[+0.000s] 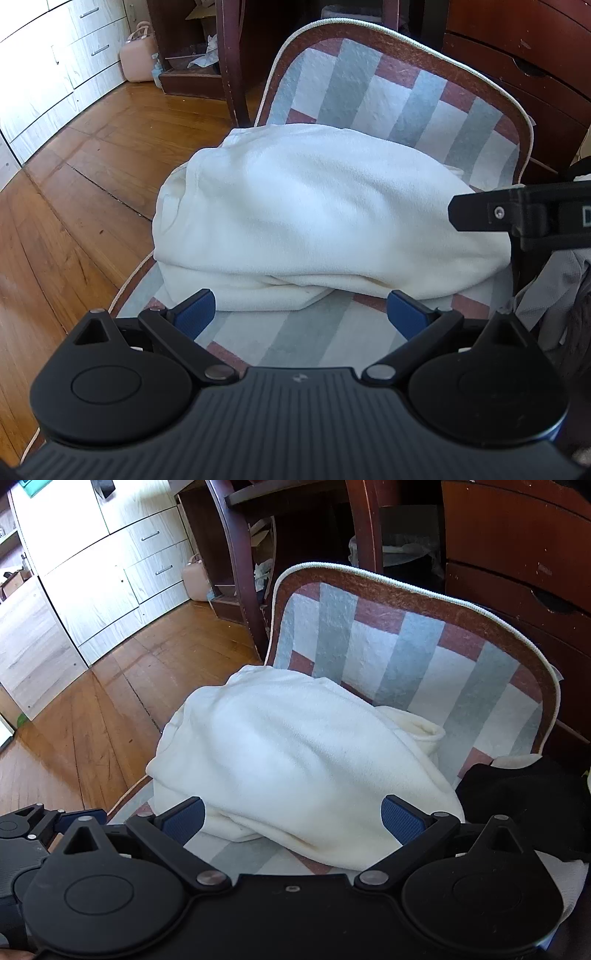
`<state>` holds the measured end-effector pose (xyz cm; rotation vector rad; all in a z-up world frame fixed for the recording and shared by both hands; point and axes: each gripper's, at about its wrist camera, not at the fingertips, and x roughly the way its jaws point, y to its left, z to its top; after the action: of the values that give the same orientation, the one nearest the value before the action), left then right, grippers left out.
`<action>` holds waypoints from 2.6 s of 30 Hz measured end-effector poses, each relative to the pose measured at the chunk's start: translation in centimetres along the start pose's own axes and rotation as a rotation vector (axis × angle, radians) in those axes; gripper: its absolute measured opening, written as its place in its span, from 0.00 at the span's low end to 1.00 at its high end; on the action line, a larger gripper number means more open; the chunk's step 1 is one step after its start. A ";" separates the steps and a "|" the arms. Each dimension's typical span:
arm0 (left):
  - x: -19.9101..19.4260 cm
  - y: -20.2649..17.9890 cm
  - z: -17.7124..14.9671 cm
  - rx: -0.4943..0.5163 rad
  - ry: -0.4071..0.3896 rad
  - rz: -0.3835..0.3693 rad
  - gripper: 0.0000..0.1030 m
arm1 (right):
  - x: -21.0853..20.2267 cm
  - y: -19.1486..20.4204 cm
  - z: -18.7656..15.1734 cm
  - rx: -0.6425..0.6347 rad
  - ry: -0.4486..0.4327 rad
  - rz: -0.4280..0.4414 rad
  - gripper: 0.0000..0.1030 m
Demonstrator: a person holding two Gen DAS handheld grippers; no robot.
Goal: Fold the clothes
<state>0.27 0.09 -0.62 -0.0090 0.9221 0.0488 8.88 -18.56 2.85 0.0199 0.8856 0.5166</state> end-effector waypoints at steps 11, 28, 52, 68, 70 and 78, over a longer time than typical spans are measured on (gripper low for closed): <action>0.2 0.2 0.1 -0.013 0.008 -0.004 0.98 | -0.3 2.9 -2.0 -0.057 -0.024 -0.049 1.00; 0.8 0.1 -0.1 -0.022 0.043 -0.003 0.99 | -0.2 3.0 -1.8 -0.029 -0.002 -0.042 1.00; 7.9 7.9 -2.5 -0.384 0.039 -0.020 0.99 | 5.4 0.0 -0.2 -0.152 -0.090 -0.014 0.99; 15.8 13.1 -3.9 -0.581 0.009 -0.079 0.70 | 18.9 -9.3 5.2 0.058 0.038 -0.008 0.99; 17.0 13.3 -4.5 -0.615 0.039 -0.092 0.63 | 20.6 -10.8 4.5 0.187 0.088 0.112 0.74; 18.8 13.0 -5.7 -0.671 0.023 -0.199 0.52 | 18.7 -7.6 1.1 0.142 0.178 0.403 0.24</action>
<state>6.42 13.63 -18.87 -0.7242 0.8882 0.1715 22.66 -16.83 -11.87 0.2900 1.0989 0.8394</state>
